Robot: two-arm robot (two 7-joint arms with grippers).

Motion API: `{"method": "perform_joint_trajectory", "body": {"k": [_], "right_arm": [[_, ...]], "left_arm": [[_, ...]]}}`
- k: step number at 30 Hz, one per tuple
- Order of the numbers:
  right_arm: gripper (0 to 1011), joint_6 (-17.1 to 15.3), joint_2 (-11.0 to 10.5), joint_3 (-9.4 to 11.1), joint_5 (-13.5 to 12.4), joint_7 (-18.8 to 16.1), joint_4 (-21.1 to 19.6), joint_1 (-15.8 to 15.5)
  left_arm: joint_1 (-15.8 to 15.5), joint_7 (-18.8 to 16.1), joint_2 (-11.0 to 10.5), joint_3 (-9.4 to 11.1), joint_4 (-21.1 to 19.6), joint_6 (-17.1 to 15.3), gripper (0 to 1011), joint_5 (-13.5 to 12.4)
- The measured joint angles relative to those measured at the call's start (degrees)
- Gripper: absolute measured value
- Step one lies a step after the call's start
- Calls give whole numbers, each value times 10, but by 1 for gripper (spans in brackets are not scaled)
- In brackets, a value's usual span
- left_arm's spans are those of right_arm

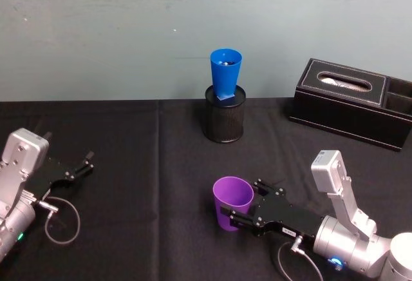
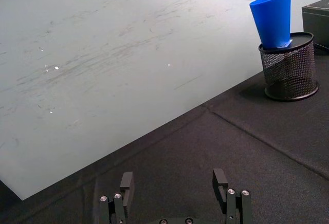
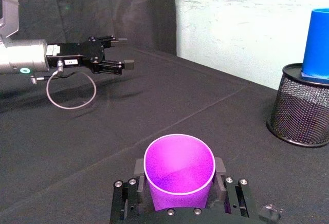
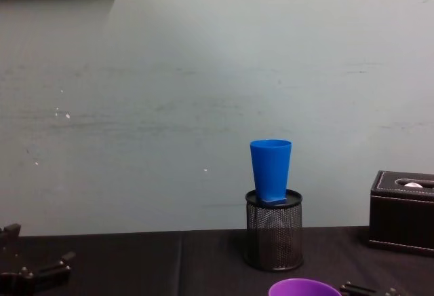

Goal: Pick up one cup with a gripper and tap it against the other cup.

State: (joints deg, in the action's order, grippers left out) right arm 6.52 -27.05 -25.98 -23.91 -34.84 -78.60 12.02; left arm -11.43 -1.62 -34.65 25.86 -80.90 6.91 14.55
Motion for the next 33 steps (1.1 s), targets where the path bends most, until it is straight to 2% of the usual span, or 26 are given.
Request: {"method": "perform_joint_trajectory", "body": {"k": [21, 28, 33], "right_arm": [[708, 0, 0, 1, -3, 0, -1, -1], [708, -19, -3, 16, -28, 1, -25, -5], [707, -56, -12, 22, -55, -2, -48, 10]], "left_arm": [[0, 0, 0, 0, 0, 0, 1000, 0], [0, 0, 0, 0, 0, 0, 1000, 0], [0, 0, 0, 0, 0, 0, 1000, 0]]}}
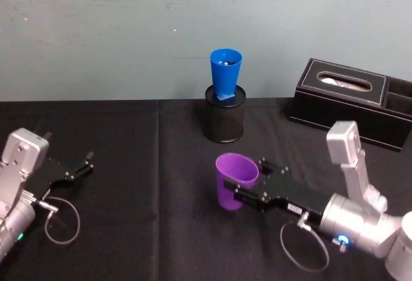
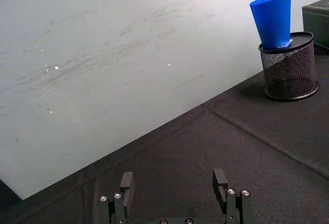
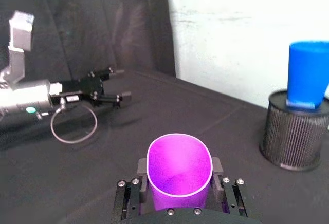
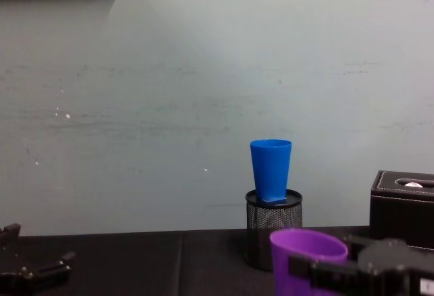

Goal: Pick up one cup with a gripper and tap it against the other cup.

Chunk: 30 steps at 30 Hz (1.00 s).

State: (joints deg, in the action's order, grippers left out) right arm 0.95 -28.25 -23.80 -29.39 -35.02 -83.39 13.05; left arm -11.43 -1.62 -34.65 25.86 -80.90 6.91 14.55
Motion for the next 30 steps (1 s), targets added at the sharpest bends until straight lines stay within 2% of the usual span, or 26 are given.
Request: {"method": "perform_joint_trajectory", "body": {"k": [1, 10, 17, 30], "right_arm": [[707, 0, 0, 0, 0, 0, 0, 0], [707, -69, -31, 0, -24, 0, -57, 47], [707, -99, -44, -5, -33, 3, -73, 74], [707, -107, -60, -22, -40, 5, -71, 104]], "left_arm": [[0, 0, 0, 0, 0, 0, 1000, 0], [0, 0, 0, 0, 0, 0, 1000, 0], [0, 0, 0, 0, 0, 0, 1000, 0], [0, 0, 0, 0, 0, 0, 1000, 0]]}}
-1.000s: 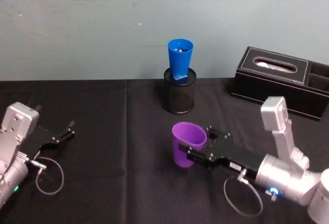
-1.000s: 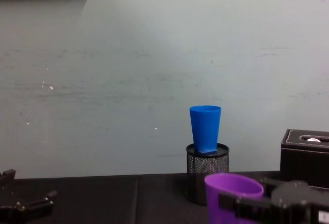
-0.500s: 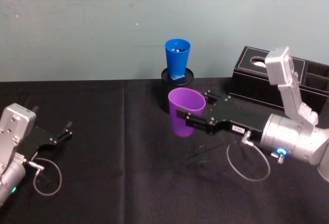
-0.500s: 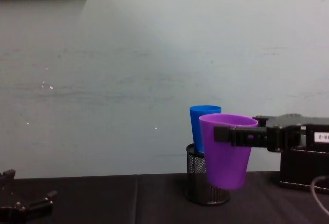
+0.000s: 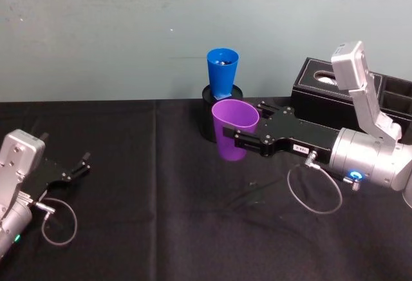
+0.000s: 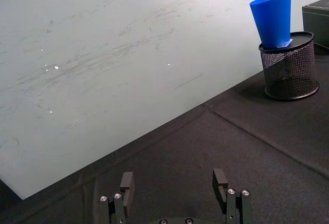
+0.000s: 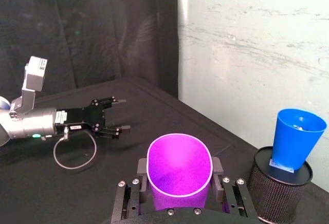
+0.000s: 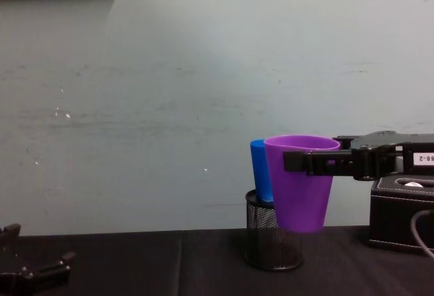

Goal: Pick up one cup with a gripper and tap it against the other cup.

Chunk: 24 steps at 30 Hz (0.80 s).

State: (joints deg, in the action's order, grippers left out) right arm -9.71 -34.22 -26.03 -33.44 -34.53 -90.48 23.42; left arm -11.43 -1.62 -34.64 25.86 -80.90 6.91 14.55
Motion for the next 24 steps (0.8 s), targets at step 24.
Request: {"method": "perform_joint_trajectory", "body": {"k": [24], "right_arm": [[707, -2, -1, -1, -4, 2, 0, 1]], "left_arm": [[0, 0, 0, 0, 0, 0, 1000, 0]]}}
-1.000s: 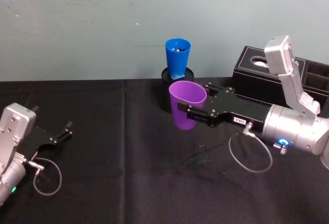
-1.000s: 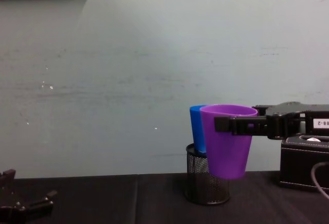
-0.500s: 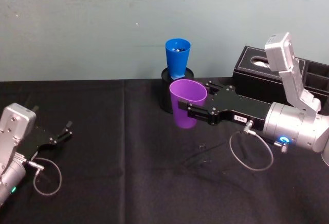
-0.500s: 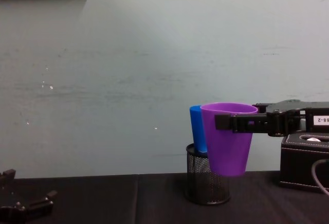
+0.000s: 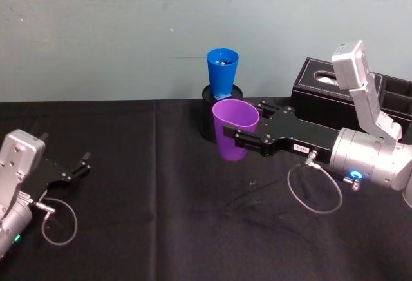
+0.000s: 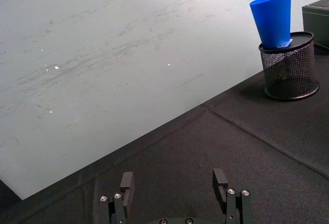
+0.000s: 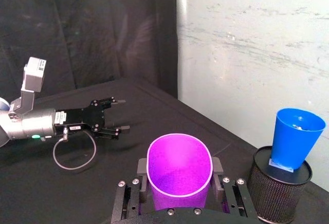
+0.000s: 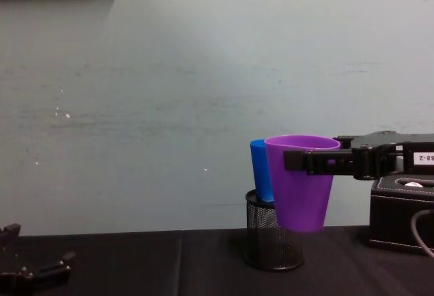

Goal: Pick up one cup with a gripper and tap it against the other cup.

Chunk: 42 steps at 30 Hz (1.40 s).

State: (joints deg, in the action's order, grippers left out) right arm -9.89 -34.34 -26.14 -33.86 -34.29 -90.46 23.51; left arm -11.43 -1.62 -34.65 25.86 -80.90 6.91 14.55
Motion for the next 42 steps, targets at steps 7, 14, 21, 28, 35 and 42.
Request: {"method": "perform_joint_trajectory", "body": {"k": [7, 14, 21, 28, 35, 42], "right_arm": [[707, 0, 0, 0, 0, 0, 0, 0], [707, 1, 0, 0, 1, 0, 0, 0], [708, 1, 0, 0, 1, 0, 0, 0], [707, 1, 0, 0, 1, 0, 0, 0], [707, 1, 0, 0, 1, 0, 0, 0], [707, 1, 0, 0, 1, 0, 0, 0]], "left_arm": [[0, 0, 0, 0, 0, 0, 1000, 0], [0, 0, 0, 0, 0, 0, 1000, 0], [0, 0, 0, 0, 0, 0, 1000, 0], [0, 0, 0, 0, 0, 0, 1000, 0], [0, 0, 0, 0, 0, 0, 1000, 0], [0, 0, 0, 0, 0, 0, 1000, 0]]}}
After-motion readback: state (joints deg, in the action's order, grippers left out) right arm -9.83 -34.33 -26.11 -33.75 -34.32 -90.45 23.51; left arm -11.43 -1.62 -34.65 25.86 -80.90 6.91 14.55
